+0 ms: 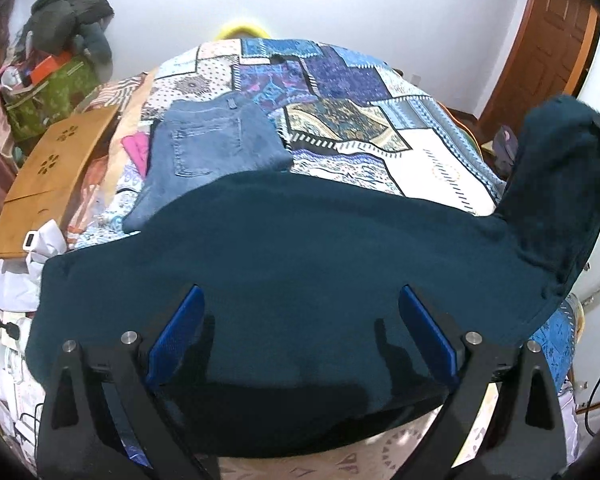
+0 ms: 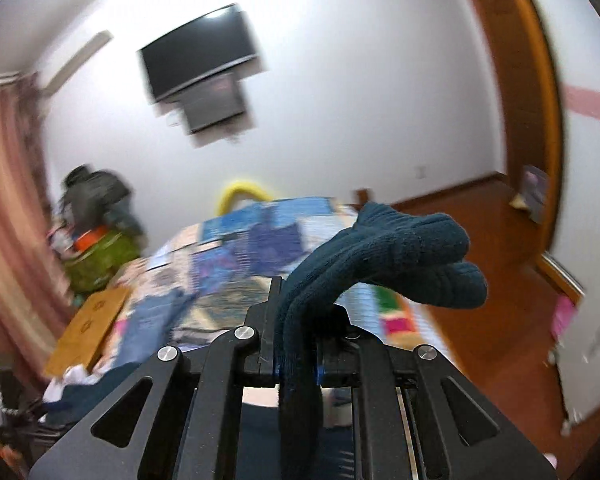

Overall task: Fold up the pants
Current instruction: 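Grasp the pants leg end with the right tool and fold it over the pants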

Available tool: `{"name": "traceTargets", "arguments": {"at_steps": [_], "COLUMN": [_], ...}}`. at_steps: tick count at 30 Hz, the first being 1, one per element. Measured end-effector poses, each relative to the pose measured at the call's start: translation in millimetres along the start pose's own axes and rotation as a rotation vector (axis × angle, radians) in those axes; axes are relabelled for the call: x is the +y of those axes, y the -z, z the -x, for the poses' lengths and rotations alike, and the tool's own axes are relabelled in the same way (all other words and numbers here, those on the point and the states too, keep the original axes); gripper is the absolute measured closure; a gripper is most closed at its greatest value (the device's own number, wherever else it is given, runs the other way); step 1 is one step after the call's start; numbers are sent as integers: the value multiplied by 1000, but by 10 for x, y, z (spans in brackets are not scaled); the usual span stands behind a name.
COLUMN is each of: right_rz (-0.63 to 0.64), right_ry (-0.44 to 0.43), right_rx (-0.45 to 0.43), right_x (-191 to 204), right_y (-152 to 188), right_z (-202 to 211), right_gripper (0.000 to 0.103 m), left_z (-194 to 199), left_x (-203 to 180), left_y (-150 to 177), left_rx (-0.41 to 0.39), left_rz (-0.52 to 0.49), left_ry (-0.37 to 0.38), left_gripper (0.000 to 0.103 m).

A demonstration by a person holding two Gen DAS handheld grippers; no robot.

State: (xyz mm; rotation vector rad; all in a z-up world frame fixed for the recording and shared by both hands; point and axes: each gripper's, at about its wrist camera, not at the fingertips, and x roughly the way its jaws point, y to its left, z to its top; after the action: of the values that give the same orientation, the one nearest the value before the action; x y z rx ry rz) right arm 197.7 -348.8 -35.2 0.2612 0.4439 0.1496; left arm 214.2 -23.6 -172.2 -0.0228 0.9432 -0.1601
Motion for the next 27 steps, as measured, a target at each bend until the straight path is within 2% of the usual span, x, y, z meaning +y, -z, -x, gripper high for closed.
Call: {"name": "traceTargets", "arguments": {"at_steps": [3,7,14,20,24,27], "right_rz": [63,153,344,460,509,498], "right_ry": [-74,-150,-252,-300,-309,-334], "right_rx": [30,99,307,439,496,512], "right_x": [353,776,1377,1614,1644,1645], "right_y": [59,297,958,1426,1597,1608], "right_z": [-183,-449,-842,-958,-906,-851], "right_gripper": [94,94,94,92,86,78], "left_z": [88,169,254,288,308,343], "left_x": [66,151,347,424,395,341], "left_y": [33,78,164,220,221,201], "left_rx": [-17,-33,-40,-37,-37,-43], "left_rz": [5,12,56,81,78,69], "left_ry": [-11,-31,-47,-53,-53,-49], "left_gripper": [4,4,4,4,4,4]}}
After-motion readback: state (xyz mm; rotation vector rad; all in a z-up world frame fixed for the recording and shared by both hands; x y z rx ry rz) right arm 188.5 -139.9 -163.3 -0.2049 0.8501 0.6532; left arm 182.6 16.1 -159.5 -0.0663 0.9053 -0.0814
